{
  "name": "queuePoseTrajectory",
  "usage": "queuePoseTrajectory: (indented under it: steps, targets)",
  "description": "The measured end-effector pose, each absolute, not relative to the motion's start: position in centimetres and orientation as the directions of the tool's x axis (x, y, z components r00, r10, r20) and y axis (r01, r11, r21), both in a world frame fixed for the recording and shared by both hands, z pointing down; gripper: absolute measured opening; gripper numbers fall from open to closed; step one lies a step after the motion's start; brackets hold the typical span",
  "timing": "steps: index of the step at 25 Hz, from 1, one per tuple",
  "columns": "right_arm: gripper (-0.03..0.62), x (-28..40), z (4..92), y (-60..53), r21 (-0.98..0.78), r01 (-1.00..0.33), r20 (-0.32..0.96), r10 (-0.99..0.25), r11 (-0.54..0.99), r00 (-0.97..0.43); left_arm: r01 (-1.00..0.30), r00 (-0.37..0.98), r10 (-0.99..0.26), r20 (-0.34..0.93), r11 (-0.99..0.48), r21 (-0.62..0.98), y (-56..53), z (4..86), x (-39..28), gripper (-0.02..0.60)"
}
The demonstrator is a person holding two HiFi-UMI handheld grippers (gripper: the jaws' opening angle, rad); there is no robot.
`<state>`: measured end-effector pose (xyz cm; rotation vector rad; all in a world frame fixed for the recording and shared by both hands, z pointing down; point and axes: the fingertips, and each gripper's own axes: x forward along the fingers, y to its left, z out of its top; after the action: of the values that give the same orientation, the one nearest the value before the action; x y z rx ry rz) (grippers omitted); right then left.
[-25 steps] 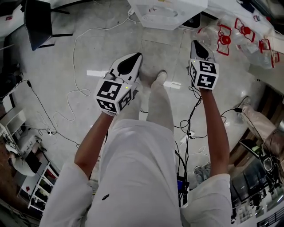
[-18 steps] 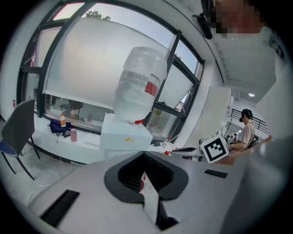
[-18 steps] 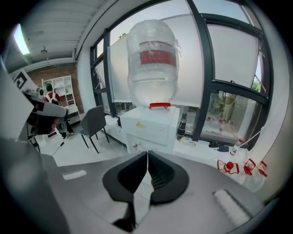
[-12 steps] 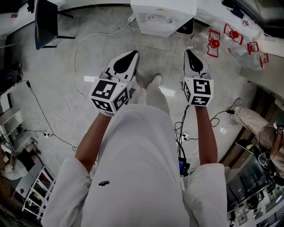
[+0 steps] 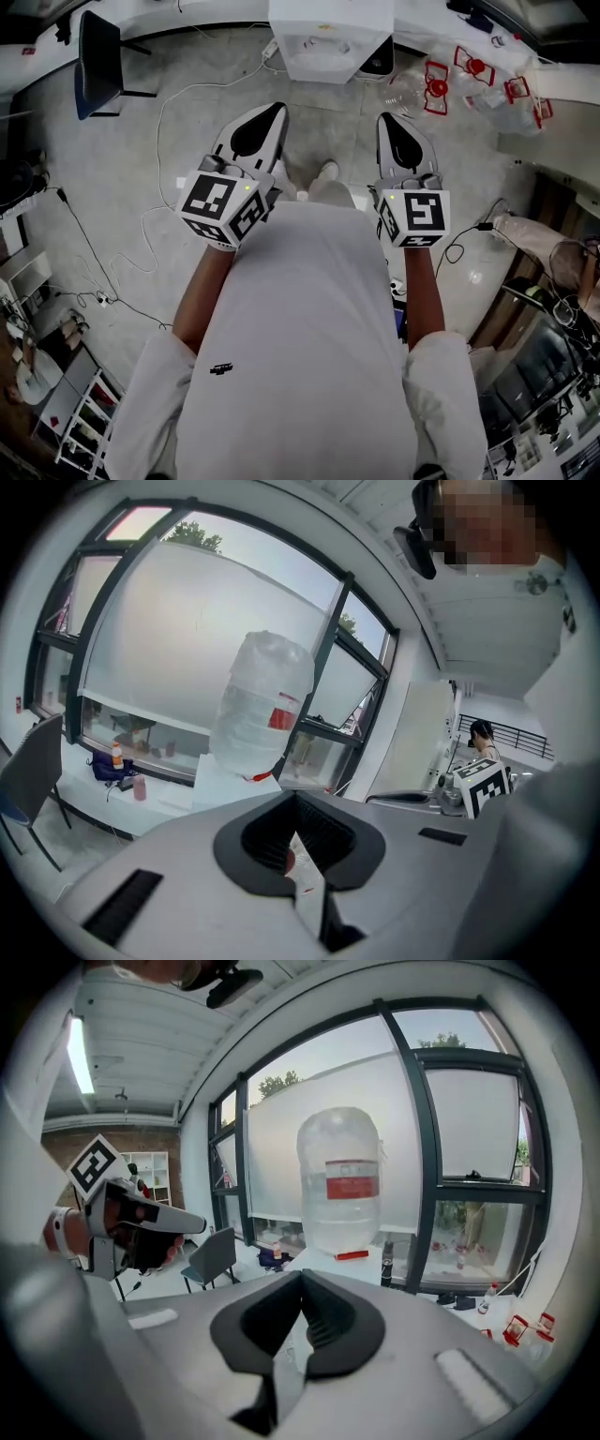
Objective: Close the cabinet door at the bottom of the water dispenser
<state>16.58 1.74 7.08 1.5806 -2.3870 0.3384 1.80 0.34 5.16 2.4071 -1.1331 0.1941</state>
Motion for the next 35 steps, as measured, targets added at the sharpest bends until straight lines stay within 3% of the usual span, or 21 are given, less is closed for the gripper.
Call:
queuePoseTrajectory:
  steps: [14, 35]
  targets:
    - [0.002, 14.7, -0.3, 2.6, -0.038, -0.924, 0.174, -0.908, 0.380, -0.381, -0.730, 0.681, -0.693, 0.238, -0.614, 0.301, 1.3, 1.1, 1.5, 0.003]
    - [0.002, 14.3, -0.1, 2.6, -0.081, -0.933, 0.158, -0.920, 0.350, -0.359, -0.729, 0.683, -0.692, 0.235, -0.624, 0.281, 1.1, 0.9, 2.1, 0.003]
